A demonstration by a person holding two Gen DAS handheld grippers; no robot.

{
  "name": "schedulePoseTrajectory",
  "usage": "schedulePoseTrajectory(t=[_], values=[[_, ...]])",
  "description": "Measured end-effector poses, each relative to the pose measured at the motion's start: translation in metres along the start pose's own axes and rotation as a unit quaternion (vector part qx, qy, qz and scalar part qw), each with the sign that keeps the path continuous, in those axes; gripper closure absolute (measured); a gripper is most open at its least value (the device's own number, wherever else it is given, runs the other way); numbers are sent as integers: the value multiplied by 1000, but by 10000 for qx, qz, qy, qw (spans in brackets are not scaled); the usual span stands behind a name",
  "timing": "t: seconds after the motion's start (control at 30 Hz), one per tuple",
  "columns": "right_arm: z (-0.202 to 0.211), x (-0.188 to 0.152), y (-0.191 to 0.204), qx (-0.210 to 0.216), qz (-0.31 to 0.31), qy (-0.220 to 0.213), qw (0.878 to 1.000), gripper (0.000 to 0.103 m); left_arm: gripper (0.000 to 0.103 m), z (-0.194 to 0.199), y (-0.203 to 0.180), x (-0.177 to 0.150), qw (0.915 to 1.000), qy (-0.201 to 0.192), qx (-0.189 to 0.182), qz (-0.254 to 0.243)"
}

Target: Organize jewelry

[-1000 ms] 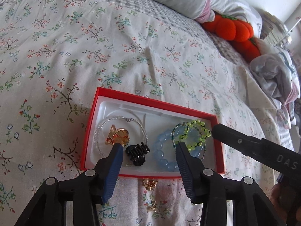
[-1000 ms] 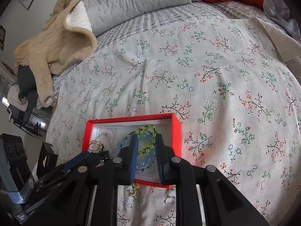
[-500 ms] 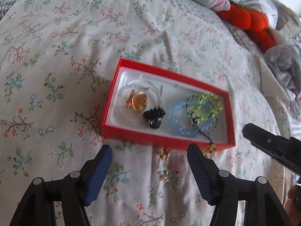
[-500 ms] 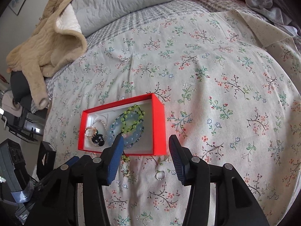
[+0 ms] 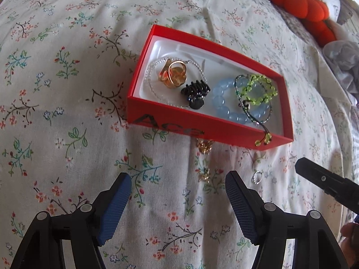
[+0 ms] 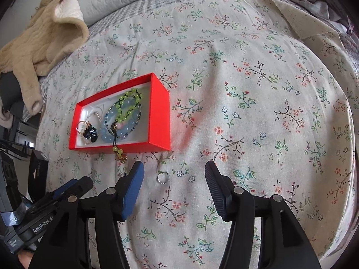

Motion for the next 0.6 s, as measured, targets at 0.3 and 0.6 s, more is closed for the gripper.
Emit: schedulePoseTrajectory(t=[0.3,0.6], values=[[-10,-2,-8,-49,-35,157,9999,43,55,-16,-4,3,9996,74,-218,142],[-18,1,-10,-37,-40,273,9996,43,65,-35,-25,11,9994,-44,-294,171]])
Point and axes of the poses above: each gripper's, at about its wrist camera, not at the fingertips, and z roughly against the way its jaws point, y to its left, x to its top, the point moved 2 cm from there along -z, roughly the way its jaws point, and after that the axes turned 2 degrees about z, right-handed, at the moved point
